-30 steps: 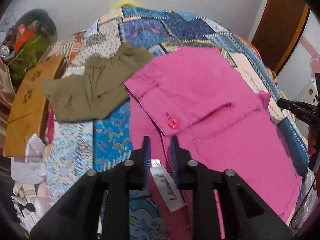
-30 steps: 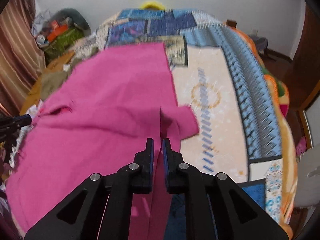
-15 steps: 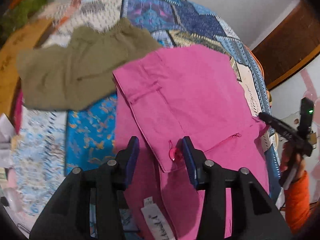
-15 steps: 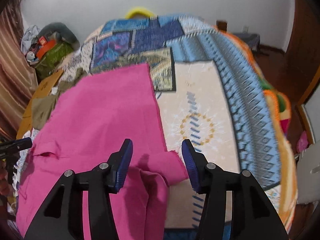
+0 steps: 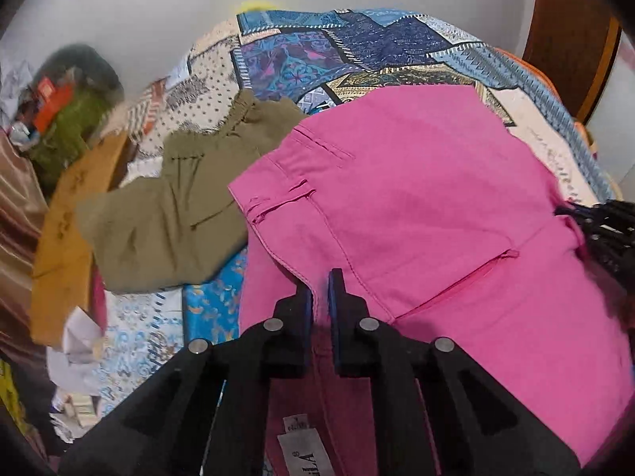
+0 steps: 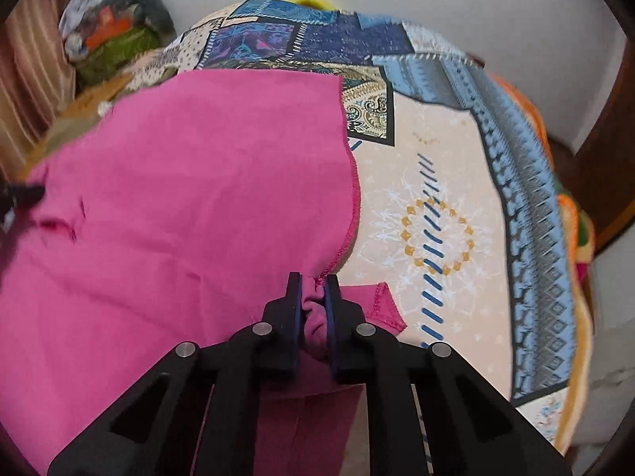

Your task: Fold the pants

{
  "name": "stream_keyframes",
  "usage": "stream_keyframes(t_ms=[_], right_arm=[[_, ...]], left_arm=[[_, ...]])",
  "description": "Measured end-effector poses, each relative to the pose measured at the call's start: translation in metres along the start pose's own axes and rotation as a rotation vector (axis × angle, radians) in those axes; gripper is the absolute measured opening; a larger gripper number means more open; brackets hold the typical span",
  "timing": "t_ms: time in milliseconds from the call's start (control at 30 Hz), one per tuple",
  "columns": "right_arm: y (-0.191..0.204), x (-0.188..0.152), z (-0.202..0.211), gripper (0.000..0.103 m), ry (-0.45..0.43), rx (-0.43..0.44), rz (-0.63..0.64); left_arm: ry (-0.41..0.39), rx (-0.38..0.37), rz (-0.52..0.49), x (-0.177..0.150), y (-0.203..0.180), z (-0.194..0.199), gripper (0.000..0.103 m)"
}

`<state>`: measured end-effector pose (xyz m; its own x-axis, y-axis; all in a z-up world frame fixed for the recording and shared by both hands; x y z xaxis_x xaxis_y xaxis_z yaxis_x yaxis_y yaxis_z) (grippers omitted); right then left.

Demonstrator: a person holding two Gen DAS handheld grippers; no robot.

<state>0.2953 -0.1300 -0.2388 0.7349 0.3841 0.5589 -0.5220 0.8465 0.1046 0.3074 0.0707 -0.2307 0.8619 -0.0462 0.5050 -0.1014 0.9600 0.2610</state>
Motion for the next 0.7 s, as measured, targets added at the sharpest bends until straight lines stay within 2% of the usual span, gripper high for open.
stream_keyframes(t_ms=[133,333,400,433,500,567,700], right_arm=[[-0.008,-0.002,0.001,0.007,0.011,-0.005,-0.024],[-0.007,0.002,0.0,0.008,0.047,-0.018,-0.019],[-0.009,0.003,0.004,0.013,0.059,0.003,-0.041],[-0.009,0.002,0.006,0.016,0.065,0.006,-0.048],[-0.014,0.002,0.016,0.036,0.066,-0.023,-0.057],[-0.014,0.003,0.026,0.05,0.051,-0.042,-0.051],[-0.014,0.017,0.054,0.055,-0.028,-0.037,-0.026]], left_arm=[[0.033,-0.03,0.052,-0.004,0.01,-0.01,0.011],[0.038,-0.029,-0.013,0.0,0.002,-0.006,0.013],[0.042,-0.026,-0.017,0.0,0.008,0.002,0.016],[0.042,-0.023,-0.018,0.0,0.01,0.005,0.022],[0.029,-0.04,-0.011,0.002,0.019,0.015,0.036],[0.0,-0.045,0.017,0.007,0.03,0.024,0.059],[-0.072,-0.035,0.075,0.025,0.056,0.039,0.064]])
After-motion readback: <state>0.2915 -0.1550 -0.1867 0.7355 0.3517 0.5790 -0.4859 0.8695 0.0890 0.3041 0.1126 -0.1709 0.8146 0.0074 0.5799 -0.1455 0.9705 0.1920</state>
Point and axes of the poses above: each gripper's, at about its wrist camera, not at the fingertips, and z roughly against the way its jaws point, y to its left, x to its top, the point moved 2 cm from there along -z, roughly the way its jaws point, and after that the axes turned 9 degrees about x, right-handed, at the moved point
